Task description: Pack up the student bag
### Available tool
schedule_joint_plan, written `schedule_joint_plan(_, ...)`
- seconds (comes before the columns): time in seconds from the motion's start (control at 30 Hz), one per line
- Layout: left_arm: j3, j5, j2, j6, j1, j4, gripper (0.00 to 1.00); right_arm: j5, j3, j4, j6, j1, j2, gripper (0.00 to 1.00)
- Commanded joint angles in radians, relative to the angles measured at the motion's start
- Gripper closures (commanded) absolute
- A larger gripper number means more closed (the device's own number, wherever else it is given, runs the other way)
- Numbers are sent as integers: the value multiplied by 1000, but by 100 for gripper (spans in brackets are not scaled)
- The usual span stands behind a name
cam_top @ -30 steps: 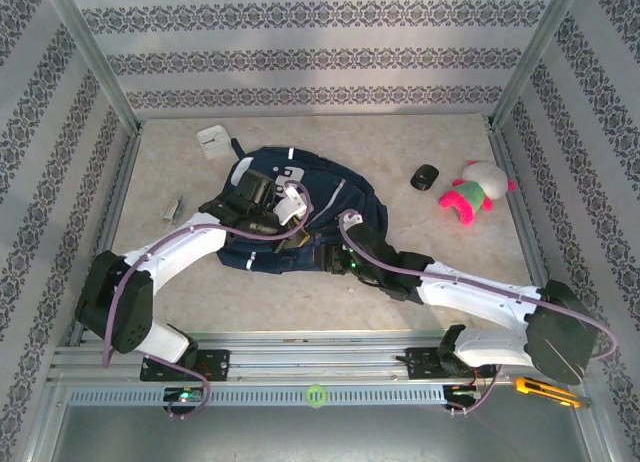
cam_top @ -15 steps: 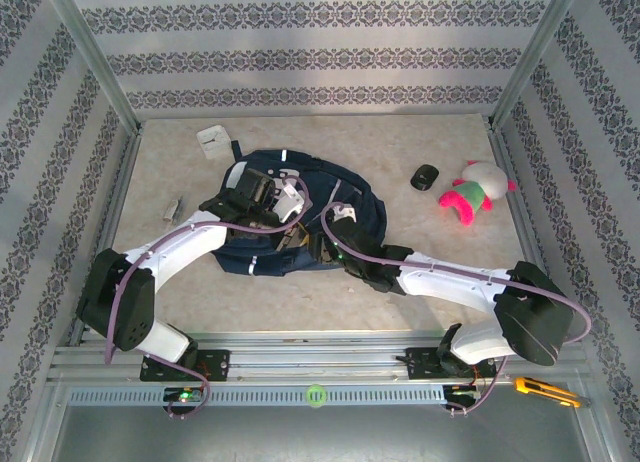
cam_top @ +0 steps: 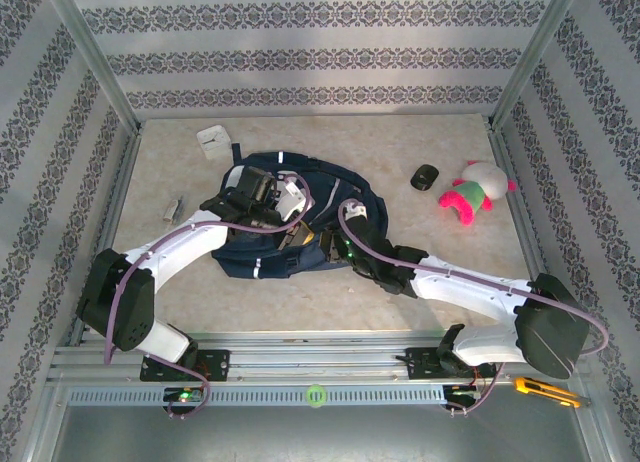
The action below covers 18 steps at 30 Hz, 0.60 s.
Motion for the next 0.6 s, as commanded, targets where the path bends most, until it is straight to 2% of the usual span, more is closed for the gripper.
schedule_joint_plan(0.0, 25, 50, -7, -7, -10, -84, 98, 91, -4, -41, -18, -58, -9, 91)
schedule_joint_plan(0.2, 35, -106, -18, 53, -8, -153, 99, 40, -21, -152, -38, -146, -46, 97)
schedule_joint_plan(0.4, 49, -134, -12, 75, -8, -201, 99, -66, -49, -208, -109, -263, -113, 100)
schedule_joint_plan(0.47, 46, -106, -17, 48, -9, -176, 99, -143, -52, -182, -164, -262, -136, 93)
schedule_joint_plan(0.57, 42, -49, -12, -17, -8, -134, 98, -192, -45, -173, -165, -210, -171, 74)
